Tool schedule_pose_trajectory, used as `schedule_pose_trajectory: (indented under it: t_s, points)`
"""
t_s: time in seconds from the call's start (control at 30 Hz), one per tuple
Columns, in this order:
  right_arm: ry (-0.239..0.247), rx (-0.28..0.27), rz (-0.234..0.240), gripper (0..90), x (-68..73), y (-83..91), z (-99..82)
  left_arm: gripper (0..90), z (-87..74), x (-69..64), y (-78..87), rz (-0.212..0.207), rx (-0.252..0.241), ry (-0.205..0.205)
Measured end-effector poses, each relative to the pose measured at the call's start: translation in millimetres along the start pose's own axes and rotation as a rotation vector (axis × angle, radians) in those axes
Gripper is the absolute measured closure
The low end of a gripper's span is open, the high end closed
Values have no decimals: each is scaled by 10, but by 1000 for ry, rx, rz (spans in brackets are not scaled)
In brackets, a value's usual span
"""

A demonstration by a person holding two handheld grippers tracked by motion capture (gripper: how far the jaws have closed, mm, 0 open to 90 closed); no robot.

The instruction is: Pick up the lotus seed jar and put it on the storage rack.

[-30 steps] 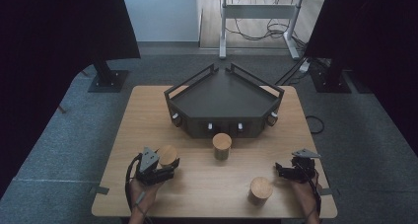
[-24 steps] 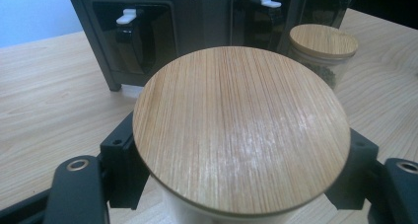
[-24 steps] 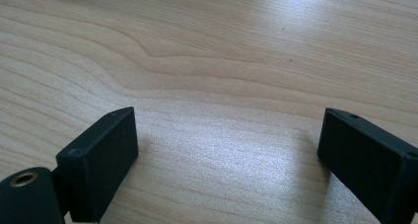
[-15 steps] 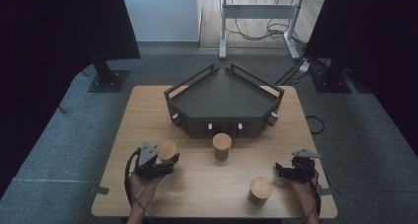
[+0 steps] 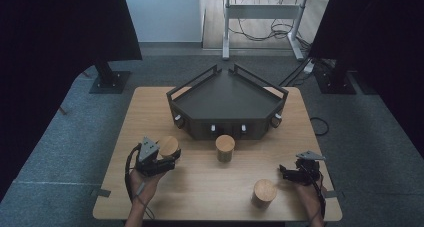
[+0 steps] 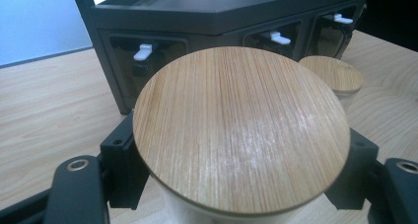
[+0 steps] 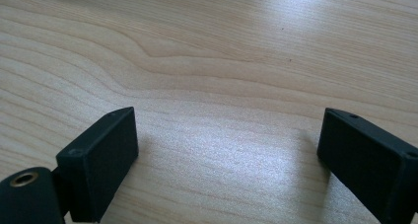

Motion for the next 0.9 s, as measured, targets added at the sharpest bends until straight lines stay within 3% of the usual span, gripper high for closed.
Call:
schedule_pose_trajectory:
  t_s: [0.9]
  points:
    - [0,0,1,81,0,1,0,259,292,-5,-89,-21,8,-15]
Point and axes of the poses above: each handheld gripper's, and its own axes: y roughly backward along the jaws, z roughly out of its top, x roughly to its left, the point moved 9 cm from there along -y, roughly forward along the jaws, and after that the axes turned 8 degrees about -z, right-handed, at the moved point
